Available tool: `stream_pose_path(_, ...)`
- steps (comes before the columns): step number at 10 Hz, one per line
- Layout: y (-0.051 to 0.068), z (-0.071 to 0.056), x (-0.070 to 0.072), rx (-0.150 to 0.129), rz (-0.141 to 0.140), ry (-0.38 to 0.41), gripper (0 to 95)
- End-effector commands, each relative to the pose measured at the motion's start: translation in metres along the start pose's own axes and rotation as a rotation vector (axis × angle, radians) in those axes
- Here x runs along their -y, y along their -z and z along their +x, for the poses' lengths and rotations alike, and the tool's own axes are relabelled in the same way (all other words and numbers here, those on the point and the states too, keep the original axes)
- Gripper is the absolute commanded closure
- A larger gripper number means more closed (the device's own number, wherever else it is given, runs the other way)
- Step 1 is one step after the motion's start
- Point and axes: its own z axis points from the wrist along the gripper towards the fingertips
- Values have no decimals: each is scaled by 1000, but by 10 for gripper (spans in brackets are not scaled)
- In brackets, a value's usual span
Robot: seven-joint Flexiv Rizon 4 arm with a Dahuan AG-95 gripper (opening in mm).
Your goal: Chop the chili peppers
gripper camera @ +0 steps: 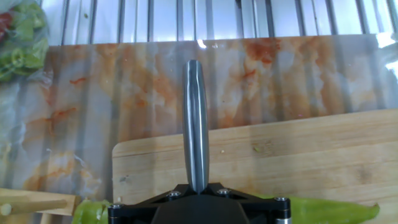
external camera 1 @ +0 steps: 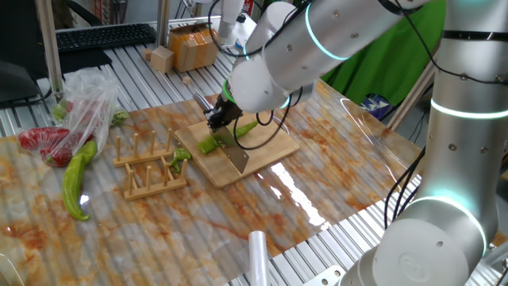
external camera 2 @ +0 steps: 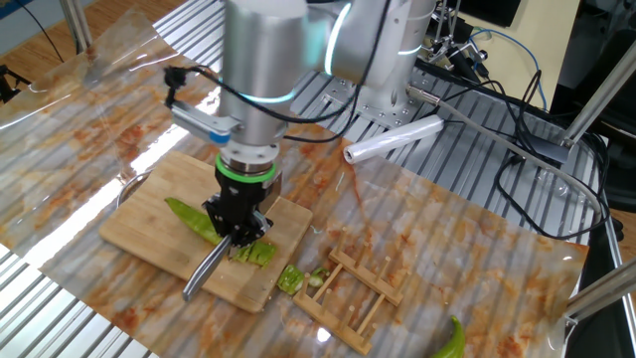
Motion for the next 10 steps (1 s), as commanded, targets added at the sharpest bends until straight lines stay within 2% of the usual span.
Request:
stream_pose_path(1, 0, -3, 0, -7, -30, -2, 950)
stream_pose_path(2, -2, -5, -1, -8, -49, -10, 950)
stream_pose_path(4, -7, -2, -3, -12, -48, -14, 950)
stream_pose_path(5, -5, 0, -2, -10, -19, -9, 950)
stream_pose_path(6, -5, 2, -3, -16, -55, -22, 950)
stream_pose_path(8, -6, 2, -3, -16, -55, -18, 950)
stream_pose_path(9, -5, 2, -6, -21, -87, -33, 950)
stream_pose_path(10, -4, 1, -10, -24, -64, -27, 950)
